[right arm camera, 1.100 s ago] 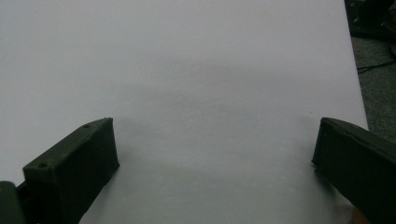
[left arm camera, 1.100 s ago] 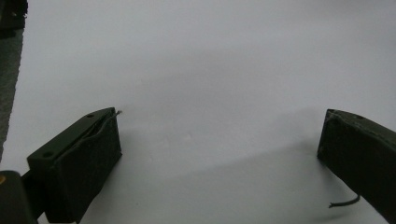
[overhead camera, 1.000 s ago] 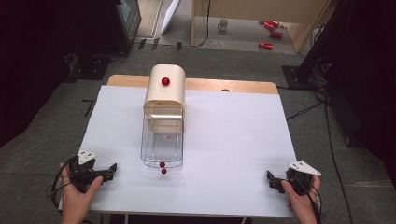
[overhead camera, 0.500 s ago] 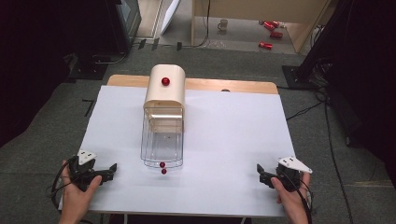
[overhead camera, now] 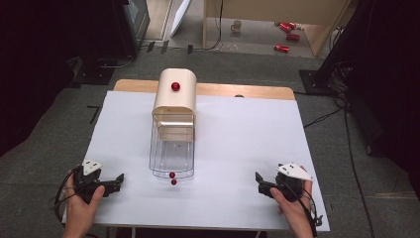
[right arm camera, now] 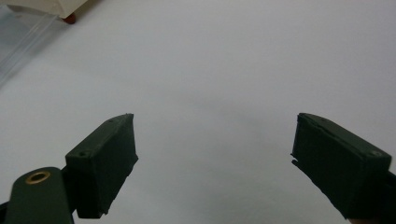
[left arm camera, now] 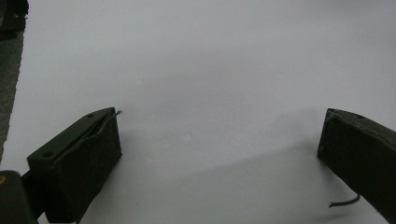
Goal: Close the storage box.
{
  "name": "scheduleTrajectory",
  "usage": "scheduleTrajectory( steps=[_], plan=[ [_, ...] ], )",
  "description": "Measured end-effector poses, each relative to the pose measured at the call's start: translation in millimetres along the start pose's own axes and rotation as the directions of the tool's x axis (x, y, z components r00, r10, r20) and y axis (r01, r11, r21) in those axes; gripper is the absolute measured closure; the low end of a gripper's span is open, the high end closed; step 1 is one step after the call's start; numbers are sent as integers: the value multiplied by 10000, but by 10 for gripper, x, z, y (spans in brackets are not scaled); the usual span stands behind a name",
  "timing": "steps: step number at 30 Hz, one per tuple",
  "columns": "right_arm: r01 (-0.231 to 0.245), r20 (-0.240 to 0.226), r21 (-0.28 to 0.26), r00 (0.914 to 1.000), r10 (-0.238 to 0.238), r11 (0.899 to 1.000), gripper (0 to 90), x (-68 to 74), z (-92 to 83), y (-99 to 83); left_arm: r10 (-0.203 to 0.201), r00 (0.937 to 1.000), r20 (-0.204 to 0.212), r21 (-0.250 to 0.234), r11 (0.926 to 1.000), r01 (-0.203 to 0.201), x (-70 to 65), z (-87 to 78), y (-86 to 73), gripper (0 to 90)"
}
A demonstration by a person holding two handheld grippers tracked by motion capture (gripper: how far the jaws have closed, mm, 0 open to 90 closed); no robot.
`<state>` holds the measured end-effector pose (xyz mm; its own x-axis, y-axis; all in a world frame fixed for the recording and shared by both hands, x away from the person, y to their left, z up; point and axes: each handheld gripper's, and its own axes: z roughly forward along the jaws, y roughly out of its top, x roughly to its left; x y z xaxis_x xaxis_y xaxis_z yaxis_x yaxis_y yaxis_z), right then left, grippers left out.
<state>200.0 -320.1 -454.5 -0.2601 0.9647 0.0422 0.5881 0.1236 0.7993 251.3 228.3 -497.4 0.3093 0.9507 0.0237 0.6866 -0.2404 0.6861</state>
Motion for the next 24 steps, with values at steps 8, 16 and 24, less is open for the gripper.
scheduleTrajectory(
  steps=[8, 16, 24],
  plan=[
    [92, -400, -124, 9992, -97, 9999, 134, 236, 61, 82, -23, 10000, 5, -10, 10000, 23, 0, 2, 0, 0],
    [537, -687, -119, 9962, -544, 9985, 138, 535, 149, 170, -18, 10000, 4, -6, 10000, 18, 0, 2, 0, 0],
    [750, -1092, -56, 9912, -752, 9972, 141, 815, 235, 208, -13, 10000, 3, 3, 10000, 13, 0, 2, 1, 0]
  ],
)
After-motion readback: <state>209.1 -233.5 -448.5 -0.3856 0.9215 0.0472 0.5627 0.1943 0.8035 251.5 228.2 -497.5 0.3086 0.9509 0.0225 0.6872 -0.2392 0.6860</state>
